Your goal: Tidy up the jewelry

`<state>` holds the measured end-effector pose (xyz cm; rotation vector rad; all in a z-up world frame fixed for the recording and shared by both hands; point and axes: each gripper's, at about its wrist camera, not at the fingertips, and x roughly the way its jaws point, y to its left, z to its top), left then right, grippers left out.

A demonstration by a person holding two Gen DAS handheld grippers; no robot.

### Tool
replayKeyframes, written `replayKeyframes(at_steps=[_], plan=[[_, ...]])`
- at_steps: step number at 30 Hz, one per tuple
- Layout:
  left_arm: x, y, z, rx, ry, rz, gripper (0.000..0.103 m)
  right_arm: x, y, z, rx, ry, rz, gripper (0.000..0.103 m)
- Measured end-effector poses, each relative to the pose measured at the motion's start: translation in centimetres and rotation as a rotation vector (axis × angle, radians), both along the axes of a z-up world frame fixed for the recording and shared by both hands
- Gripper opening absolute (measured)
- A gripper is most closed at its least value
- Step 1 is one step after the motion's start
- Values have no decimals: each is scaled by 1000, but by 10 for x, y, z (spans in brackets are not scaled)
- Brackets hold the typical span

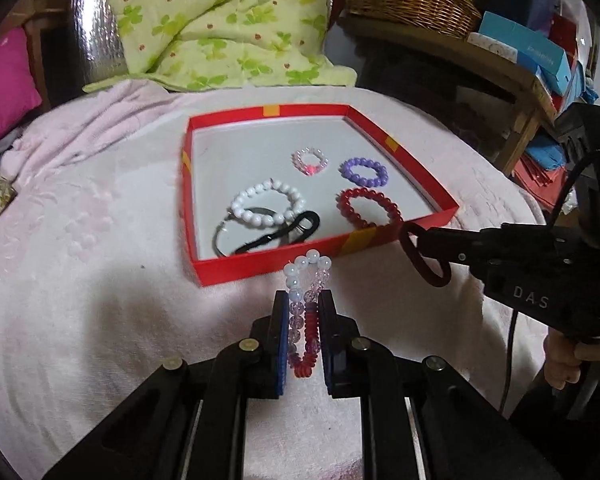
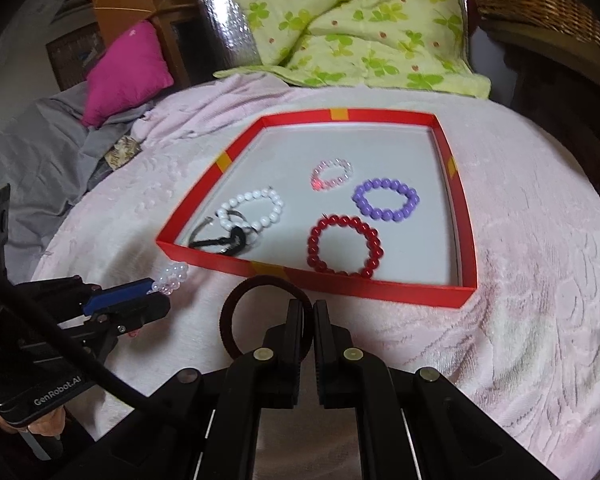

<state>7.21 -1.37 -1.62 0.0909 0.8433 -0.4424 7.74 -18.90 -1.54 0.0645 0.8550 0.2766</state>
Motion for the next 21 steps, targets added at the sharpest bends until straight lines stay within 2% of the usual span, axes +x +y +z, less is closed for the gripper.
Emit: replayKeyframes(at_steps=[2,11,21], plan=[[0,1,2,16,-11,22,15,-2,0,4,5,-23,1,6],[0,1,17,4,-60,56,15,-6,-14,24,71,-131,-67,6],[4,-8,25,-4,-87,80,15,0,-27,27,90,-130,-122,6]])
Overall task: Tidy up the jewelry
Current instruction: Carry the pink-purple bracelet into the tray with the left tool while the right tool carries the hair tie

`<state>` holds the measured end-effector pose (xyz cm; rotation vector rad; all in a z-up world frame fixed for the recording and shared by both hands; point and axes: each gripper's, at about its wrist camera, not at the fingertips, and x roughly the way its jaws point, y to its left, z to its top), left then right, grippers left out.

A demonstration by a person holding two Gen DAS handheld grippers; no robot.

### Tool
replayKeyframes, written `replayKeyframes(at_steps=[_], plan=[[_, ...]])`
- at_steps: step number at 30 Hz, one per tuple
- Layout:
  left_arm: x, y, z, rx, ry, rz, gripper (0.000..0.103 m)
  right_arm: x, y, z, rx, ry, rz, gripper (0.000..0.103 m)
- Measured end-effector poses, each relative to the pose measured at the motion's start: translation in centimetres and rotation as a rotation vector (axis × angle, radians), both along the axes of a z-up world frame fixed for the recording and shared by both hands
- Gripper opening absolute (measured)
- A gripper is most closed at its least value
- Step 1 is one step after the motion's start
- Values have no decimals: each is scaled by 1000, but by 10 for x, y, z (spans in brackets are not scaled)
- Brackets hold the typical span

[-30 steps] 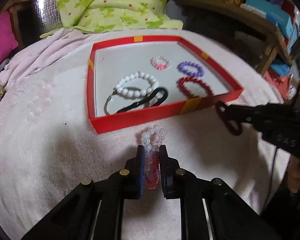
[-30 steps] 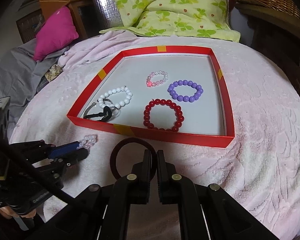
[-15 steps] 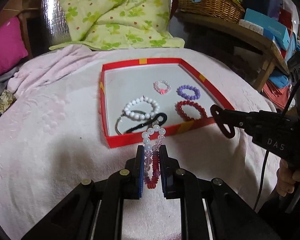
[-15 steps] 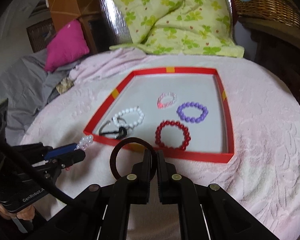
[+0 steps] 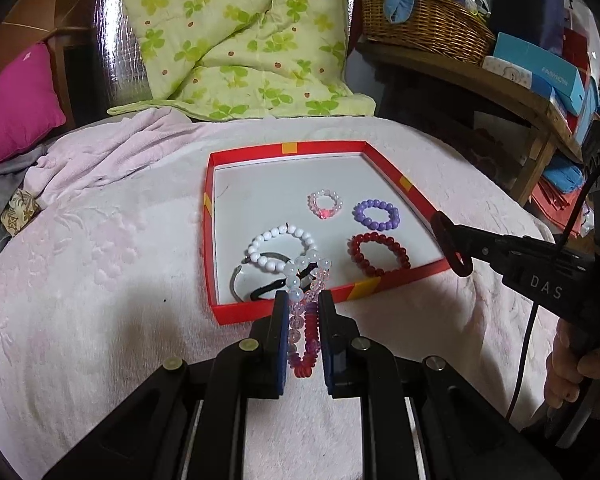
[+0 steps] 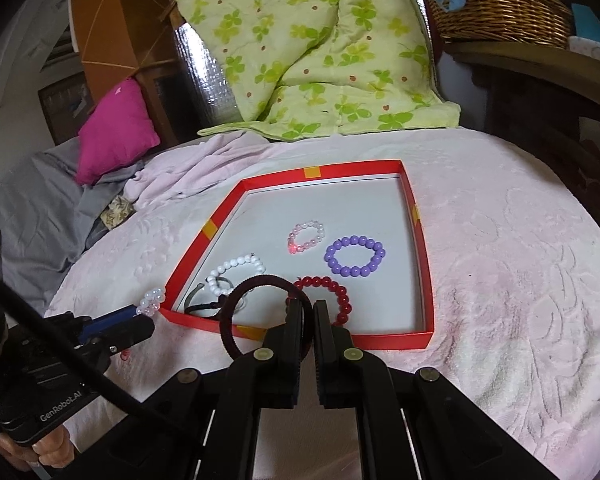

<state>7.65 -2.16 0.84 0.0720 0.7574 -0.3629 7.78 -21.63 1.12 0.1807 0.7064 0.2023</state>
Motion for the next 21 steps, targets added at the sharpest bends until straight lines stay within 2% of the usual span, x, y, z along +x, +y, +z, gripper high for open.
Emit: replayKeyframes(at_steps=[9,13,15,18,21], plan=[[9,-14,7,14,-30,7,15,9,-9,1,27,3,-33,6],[36,-25,15,-19,6,-13,15,21,-21,1,34,3,-65,6],[56,-37,20,10,-5,-4,15,31,-29,-1,45,16,-80,6],[89,-52,16,-7,55,-22,15,45,-38,-8,58,53,-90,6],[120,-64,-4,31,132,-2,16,57,-43,-14,54,77,-102,10]])
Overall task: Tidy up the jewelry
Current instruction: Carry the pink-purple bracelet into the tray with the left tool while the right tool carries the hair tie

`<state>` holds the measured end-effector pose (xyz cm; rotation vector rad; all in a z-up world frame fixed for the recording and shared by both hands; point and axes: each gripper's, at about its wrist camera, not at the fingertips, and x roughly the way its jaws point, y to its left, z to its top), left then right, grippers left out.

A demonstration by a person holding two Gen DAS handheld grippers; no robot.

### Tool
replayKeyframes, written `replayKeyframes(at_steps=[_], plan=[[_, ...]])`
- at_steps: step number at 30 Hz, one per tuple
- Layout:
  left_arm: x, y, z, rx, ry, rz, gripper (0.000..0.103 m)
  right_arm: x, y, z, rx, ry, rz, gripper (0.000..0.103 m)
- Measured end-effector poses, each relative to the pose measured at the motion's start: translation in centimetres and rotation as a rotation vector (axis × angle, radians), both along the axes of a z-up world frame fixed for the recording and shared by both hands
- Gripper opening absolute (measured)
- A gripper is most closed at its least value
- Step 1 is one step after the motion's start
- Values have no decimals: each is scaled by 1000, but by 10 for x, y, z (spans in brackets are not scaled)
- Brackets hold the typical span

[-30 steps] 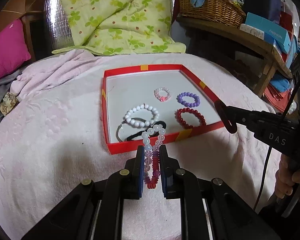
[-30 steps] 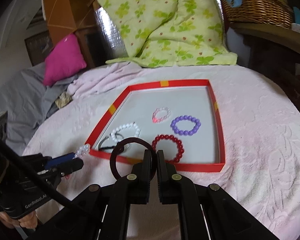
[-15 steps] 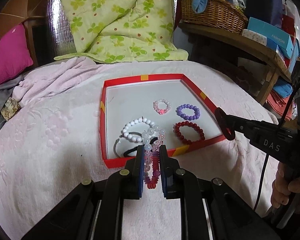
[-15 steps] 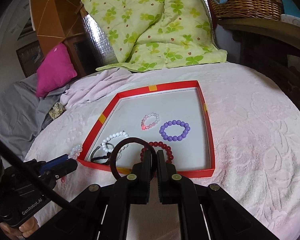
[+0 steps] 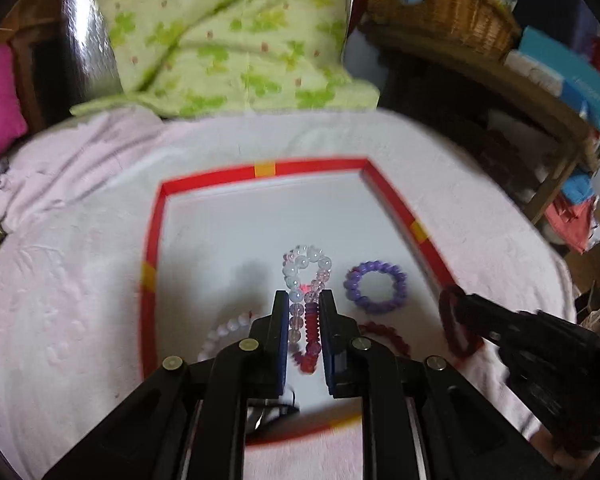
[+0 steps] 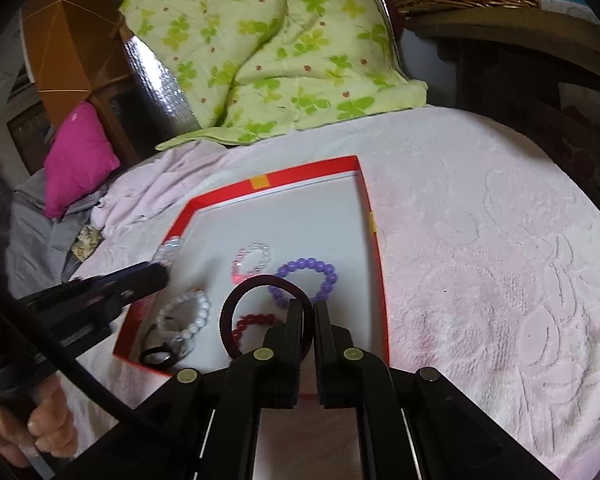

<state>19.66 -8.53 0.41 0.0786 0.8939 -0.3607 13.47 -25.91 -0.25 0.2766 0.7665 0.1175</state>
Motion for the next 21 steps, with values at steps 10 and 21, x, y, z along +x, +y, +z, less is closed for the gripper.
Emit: replayKeyframes(at_steps=[10,21], plan=[[-39,19,7,35,-45,44,70,5,-10,3,46,26,-37,24],[-129,78,60,73,-263,216,82,-66,36,49,-60,-208,-41,59]])
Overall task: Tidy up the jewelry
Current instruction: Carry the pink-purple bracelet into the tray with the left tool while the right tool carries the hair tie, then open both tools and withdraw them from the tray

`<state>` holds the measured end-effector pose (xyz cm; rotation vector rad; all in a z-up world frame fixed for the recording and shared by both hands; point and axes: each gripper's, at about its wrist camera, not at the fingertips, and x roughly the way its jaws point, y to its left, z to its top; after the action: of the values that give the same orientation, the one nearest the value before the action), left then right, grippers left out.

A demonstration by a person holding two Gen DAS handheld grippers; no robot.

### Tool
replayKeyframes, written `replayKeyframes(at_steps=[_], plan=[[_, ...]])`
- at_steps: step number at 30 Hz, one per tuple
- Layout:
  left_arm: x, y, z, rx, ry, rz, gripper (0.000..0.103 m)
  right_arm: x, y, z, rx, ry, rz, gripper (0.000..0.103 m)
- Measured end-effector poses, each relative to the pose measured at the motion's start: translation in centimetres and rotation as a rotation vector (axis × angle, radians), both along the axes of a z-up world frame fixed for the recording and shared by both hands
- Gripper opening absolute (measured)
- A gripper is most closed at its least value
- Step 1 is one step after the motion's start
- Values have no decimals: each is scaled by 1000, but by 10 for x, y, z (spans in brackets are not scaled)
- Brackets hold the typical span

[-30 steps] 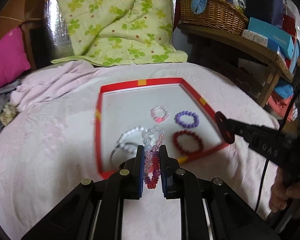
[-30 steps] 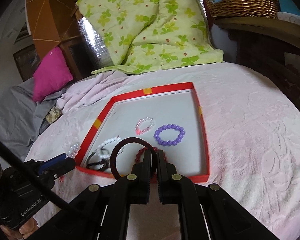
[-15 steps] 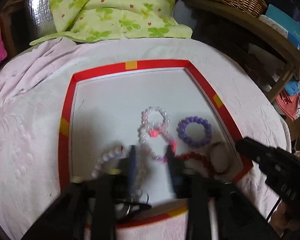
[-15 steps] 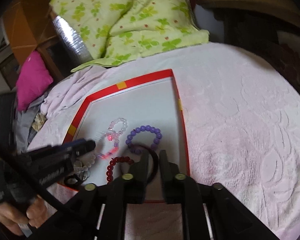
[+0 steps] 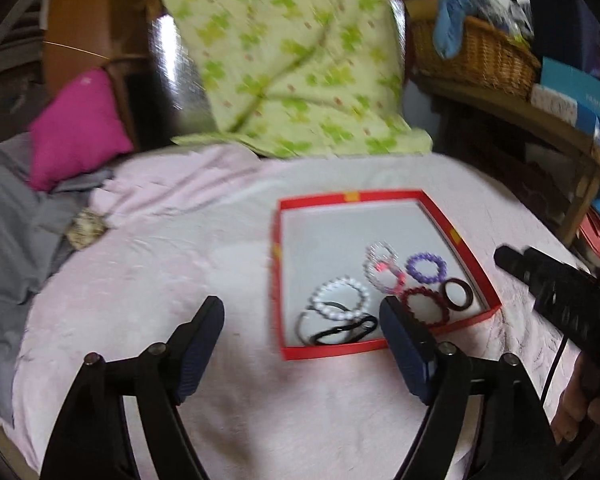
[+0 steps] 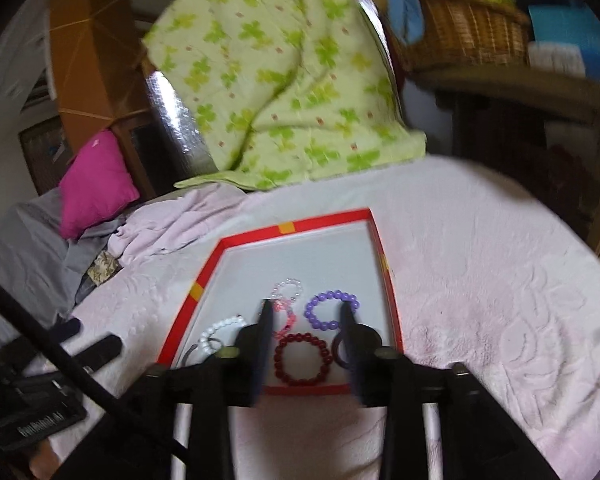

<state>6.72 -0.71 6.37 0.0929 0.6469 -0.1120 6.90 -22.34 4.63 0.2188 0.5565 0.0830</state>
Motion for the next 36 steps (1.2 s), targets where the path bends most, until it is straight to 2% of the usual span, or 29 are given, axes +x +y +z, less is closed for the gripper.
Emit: replayKeyframes(at_steps=[1,2,6,11,20,36], plan=[[-5,5,3,-1,-14,4,82,-7,8,3,-33,-24,1,66],[-9,9,4,-5,-22,1,82,-12,15,6,-62,-45,6,68],[-8,23,4,-14,-42,26,83,-23,41,9,-174,-88,17,68],[0,36,-4,-2,-41,68,83,-4,46,-4,-164,-3,9,68],[13,36,-18,22,-7,82,83,11,53,-14,-142,76,25,68],[11,29,-19,26,-10,76,83,6,47,-12,-139,83,25,68]])
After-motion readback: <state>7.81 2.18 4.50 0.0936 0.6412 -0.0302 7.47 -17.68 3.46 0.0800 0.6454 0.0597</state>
